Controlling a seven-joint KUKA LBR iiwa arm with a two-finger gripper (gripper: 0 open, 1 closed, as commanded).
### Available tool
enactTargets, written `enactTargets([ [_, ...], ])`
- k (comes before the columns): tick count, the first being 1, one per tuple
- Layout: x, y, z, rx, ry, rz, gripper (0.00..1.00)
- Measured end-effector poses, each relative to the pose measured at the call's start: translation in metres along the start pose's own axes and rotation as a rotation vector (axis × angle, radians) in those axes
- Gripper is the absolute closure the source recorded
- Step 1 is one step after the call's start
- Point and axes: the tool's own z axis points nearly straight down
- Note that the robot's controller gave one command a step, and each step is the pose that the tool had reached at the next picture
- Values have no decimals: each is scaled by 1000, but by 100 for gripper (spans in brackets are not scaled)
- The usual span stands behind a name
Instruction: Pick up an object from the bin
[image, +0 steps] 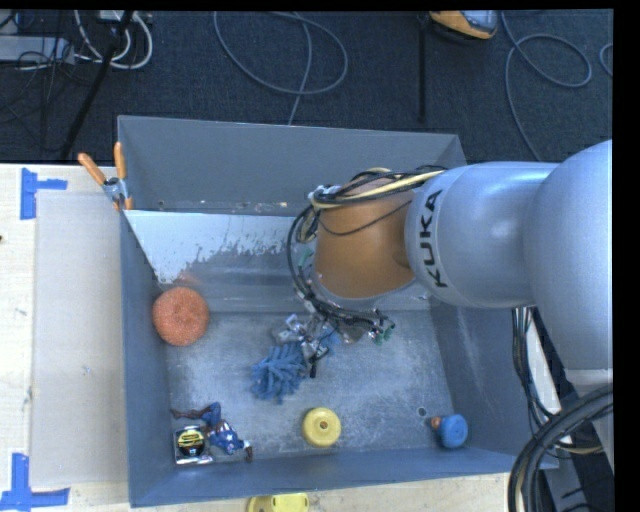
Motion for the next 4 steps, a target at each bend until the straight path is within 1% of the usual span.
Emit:
enactTargets([
  [1, 0, 0, 0, 0, 0, 0, 100],
  [2, -15, 6, -9, 0, 2, -4, 100],
  [3, -13, 16, -29, -6, 9, 1, 100],
  [4, -13, 29, -50, 5, -8, 8, 100],
])
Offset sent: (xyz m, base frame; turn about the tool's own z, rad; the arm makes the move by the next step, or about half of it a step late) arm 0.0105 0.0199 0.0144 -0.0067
